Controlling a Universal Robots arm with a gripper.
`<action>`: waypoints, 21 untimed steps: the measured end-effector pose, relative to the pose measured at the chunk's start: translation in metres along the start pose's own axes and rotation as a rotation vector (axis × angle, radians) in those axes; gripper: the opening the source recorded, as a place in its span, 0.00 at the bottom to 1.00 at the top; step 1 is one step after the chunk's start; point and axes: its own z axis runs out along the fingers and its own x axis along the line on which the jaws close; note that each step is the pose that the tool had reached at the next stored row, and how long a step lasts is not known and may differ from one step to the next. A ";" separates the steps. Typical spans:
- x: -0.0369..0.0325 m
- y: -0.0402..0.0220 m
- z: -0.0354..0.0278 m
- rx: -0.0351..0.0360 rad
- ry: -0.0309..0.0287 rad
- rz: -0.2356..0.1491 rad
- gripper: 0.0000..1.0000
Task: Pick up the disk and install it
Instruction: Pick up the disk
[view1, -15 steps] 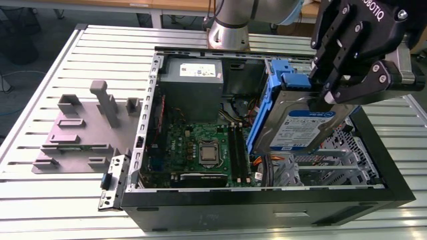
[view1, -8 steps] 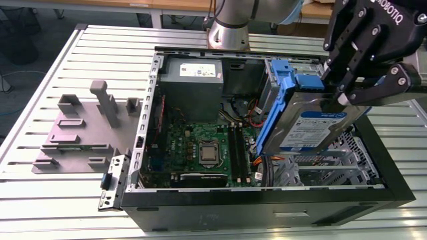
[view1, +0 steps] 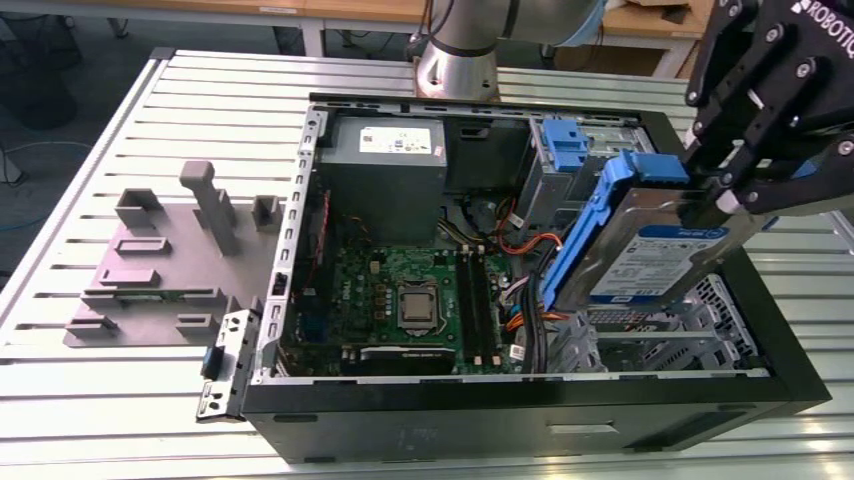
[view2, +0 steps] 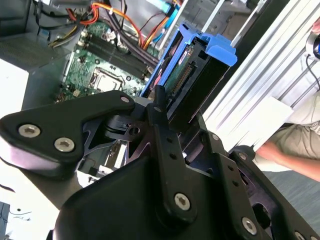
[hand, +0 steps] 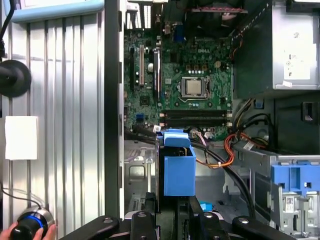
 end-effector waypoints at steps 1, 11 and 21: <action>0.0000 -0.0028 0.0002 0.0001 -0.0001 0.000 0.35; -0.0007 -0.0322 0.0021 0.0000 0.0000 0.002 0.35; -0.0009 -0.0524 0.0073 -0.0014 0.0002 0.002 0.35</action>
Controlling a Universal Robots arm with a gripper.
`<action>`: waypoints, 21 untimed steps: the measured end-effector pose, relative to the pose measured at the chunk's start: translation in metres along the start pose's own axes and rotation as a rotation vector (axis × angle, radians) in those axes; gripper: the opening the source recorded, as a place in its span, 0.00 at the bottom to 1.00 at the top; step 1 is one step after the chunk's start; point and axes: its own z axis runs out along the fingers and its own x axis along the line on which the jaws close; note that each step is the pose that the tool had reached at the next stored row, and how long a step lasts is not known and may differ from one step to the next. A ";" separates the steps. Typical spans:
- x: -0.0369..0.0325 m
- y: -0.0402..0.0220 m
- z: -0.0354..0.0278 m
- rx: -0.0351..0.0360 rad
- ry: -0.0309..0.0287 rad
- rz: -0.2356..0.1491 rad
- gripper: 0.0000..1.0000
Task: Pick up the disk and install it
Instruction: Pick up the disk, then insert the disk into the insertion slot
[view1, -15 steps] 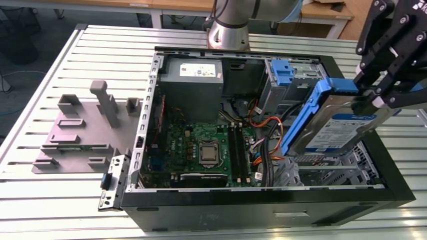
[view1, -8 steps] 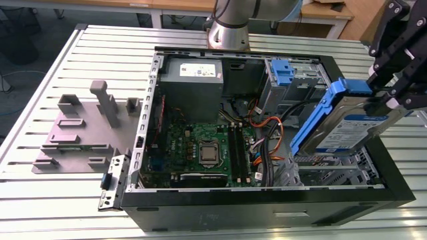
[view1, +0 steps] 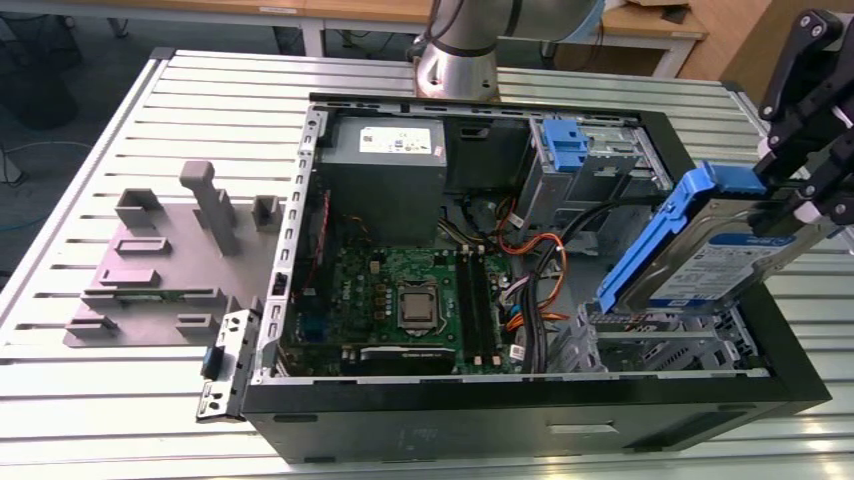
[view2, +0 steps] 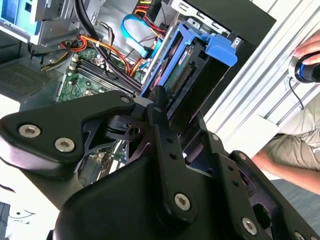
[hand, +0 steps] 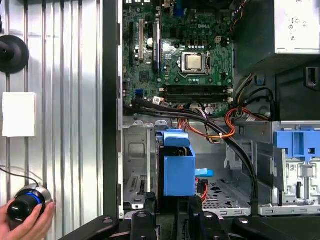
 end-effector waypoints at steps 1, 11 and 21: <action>0.0001 0.0000 0.0005 0.0000 0.0000 0.000 0.35; 0.0037 -0.0002 0.0041 0.0000 -0.0001 0.000 0.35; 0.0041 -0.0003 0.0085 -0.0002 -0.0052 -0.002 0.35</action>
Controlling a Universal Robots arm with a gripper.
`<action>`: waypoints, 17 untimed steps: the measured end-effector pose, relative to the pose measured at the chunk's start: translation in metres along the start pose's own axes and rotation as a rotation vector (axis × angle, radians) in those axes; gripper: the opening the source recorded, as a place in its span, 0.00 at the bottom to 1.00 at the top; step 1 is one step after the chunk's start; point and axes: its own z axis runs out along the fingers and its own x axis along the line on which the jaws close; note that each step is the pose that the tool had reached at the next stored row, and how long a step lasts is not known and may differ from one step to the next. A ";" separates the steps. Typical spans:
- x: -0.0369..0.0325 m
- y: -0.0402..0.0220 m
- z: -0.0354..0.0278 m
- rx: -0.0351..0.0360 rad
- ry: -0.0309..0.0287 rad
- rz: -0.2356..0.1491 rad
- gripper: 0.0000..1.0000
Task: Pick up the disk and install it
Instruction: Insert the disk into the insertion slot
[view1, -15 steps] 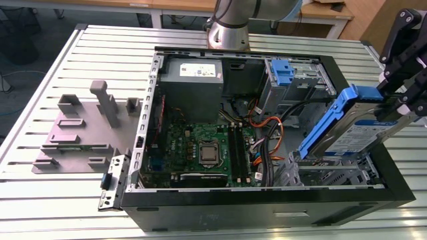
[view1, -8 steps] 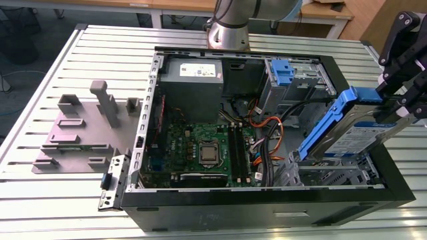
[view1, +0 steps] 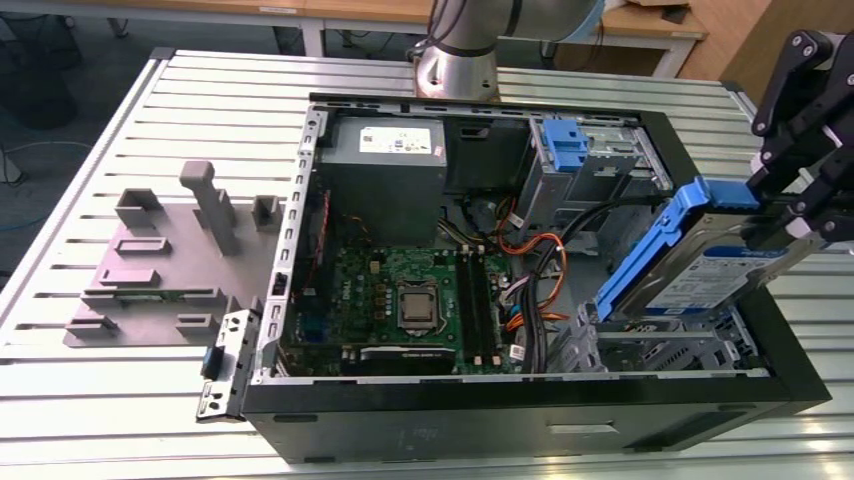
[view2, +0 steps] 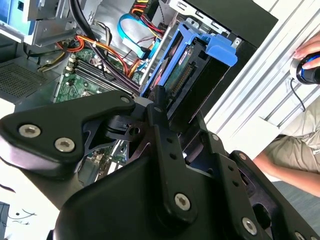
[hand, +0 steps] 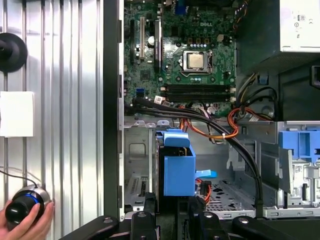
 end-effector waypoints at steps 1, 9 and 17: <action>0.0000 0.0000 0.0002 -0.0001 -0.0036 -0.001 0.35; 0.0001 0.0004 0.0020 -0.0003 -0.0039 -0.004 0.35; 0.0003 0.0021 0.0071 -0.0006 -0.0034 -0.009 0.35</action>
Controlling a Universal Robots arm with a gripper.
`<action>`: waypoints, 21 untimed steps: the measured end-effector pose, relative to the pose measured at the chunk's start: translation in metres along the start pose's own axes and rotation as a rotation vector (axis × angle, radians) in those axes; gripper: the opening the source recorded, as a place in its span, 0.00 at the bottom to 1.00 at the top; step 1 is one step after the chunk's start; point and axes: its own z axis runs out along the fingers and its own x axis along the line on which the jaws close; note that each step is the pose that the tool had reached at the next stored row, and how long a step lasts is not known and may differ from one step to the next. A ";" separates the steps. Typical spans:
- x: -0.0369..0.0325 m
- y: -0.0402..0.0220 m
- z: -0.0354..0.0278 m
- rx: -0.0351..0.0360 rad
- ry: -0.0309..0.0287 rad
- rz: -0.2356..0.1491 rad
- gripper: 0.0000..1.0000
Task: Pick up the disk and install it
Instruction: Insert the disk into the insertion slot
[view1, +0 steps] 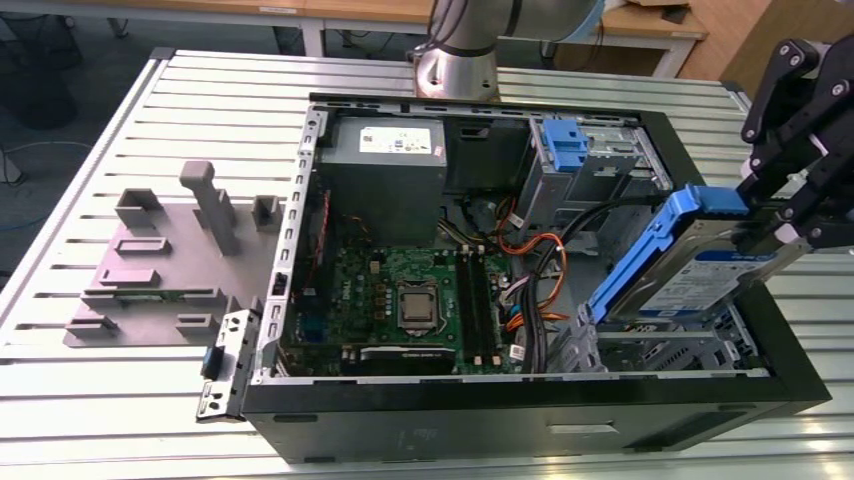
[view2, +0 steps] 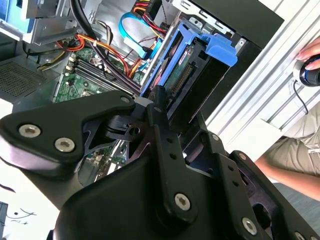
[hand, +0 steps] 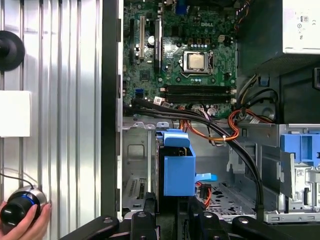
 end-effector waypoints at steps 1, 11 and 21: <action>0.0001 0.0000 0.0010 -0.0001 -0.0001 0.000 0.35; 0.0011 -0.0001 0.0164 -0.0003 -0.0002 -0.005 0.35; 0.0023 -0.0004 0.0346 -0.0005 -0.0001 -0.009 0.35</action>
